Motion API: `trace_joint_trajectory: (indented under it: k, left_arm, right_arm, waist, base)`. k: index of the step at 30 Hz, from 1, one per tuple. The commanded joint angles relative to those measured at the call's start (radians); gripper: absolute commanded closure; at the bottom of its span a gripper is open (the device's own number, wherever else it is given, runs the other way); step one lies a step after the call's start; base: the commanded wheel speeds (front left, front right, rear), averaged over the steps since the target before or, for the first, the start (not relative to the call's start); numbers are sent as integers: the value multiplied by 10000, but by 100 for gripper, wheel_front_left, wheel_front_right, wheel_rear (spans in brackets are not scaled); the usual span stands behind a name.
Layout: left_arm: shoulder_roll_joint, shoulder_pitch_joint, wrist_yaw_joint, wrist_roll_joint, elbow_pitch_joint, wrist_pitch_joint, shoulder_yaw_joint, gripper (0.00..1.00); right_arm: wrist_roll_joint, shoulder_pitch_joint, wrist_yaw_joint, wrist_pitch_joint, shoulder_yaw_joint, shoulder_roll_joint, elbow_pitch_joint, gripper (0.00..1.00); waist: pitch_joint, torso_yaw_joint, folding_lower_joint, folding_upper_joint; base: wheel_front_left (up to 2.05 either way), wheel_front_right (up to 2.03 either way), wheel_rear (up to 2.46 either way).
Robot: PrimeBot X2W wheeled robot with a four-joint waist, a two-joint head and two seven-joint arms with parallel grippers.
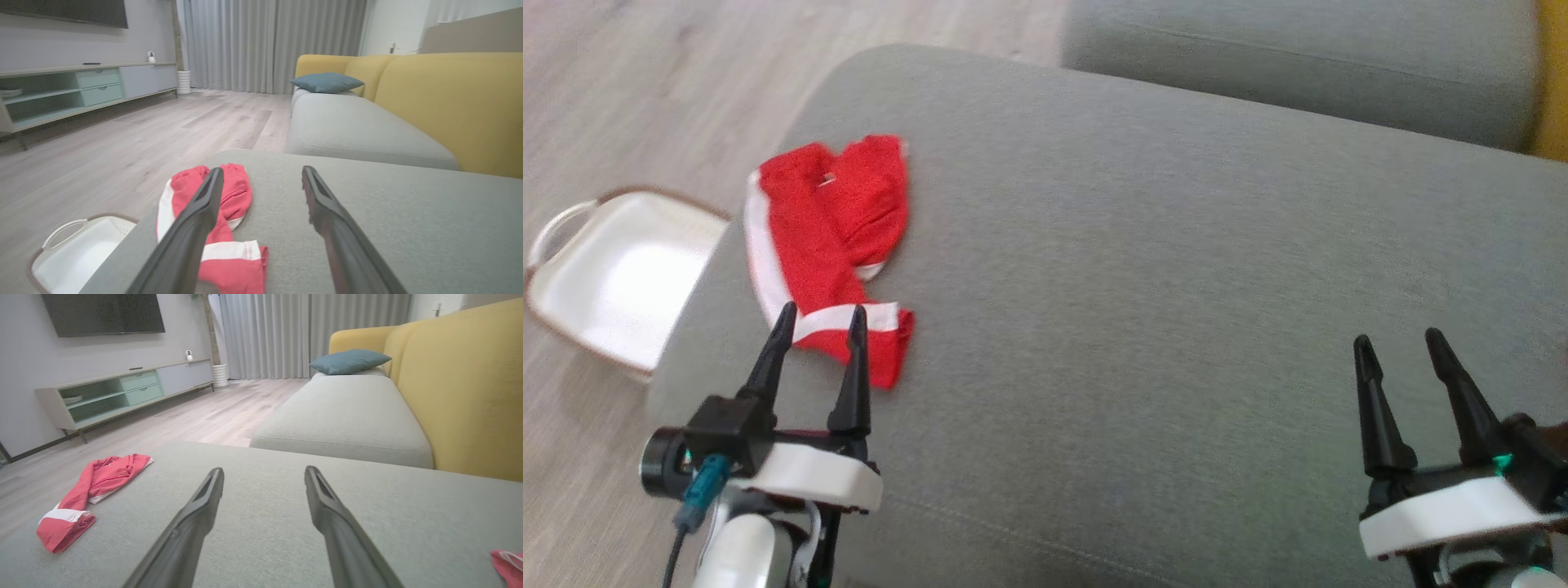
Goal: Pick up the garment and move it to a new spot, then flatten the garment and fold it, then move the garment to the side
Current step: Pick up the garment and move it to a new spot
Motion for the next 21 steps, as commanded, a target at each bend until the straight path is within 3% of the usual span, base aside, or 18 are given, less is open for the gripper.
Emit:
trace_joint_trajectory:
  k: [1,10,15,21]
  left_arm:
    - [43,-538,-27,5,-324,-53,479,0]
    - [-67,-536,-179,127,-343,-54,880,0]
    - [-207,-791,-233,124,-180,-54,1071,0]
    - [-448,-2349,-544,-291,1533,-54,1139,0]
  right_arm:
    - [-85,-470,-7,19,282,-78,-412,0]
    - [-210,-619,-7,279,396,-78,-589,0]
    - [-441,-880,-7,502,497,-78,-846,0]
    - [-899,-1447,-7,1144,528,-207,-1438,0]
  waist:
    - [99,568,0,0]
    - [307,1404,0,0]
    - [938,1306,0,0]
    - [2581,856,0,0]
  base:
    - [0,0,0]
    - [0,0,0]
    - [0,0,0]
    - [0,0,0]
